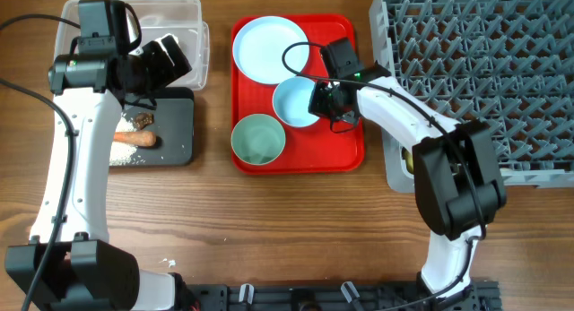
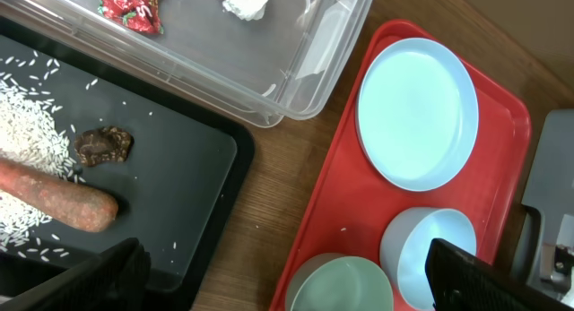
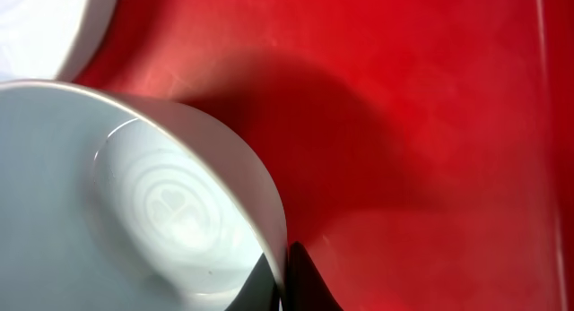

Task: Sort waste into correct bins and load items into the dishwasher rack
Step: 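Lift the light-blue bowl and place it upright in the dish rack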

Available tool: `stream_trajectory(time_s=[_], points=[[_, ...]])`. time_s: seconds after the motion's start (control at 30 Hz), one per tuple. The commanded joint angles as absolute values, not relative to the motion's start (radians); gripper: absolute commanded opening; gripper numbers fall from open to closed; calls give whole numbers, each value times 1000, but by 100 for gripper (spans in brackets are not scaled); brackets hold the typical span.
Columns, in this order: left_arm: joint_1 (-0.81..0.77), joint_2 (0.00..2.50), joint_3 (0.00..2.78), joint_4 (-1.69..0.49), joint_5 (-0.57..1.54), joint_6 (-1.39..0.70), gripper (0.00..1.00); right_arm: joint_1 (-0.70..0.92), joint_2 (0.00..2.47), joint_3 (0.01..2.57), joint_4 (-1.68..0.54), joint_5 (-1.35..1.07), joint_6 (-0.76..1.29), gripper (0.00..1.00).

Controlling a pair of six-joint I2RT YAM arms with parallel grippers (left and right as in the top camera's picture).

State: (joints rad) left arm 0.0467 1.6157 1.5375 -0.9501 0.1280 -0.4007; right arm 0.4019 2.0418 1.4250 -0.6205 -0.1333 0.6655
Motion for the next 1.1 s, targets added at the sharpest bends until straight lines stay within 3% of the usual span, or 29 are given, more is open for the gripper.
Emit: stream_trajectory(time_s=[0.0,0.27,0.53,0.83,1.07], points=[[49,1621,1537,-952,118,-385,100,381,1932,1499,-678,-73,599,4],[49,1621,1537,-952,118,-385,100,324,1755,1688,-869,177,501,4],[49,1621,1537,-952,118,-385,100,285,1725,1694,-835,921,484,4],[49,1621,1537,-952,118,-385,100,245,1847,1694,-592,1205,86,4],[49,1621,1537,-952,118,-385,100,235,2017,1694,-204,1267,-521,4]])
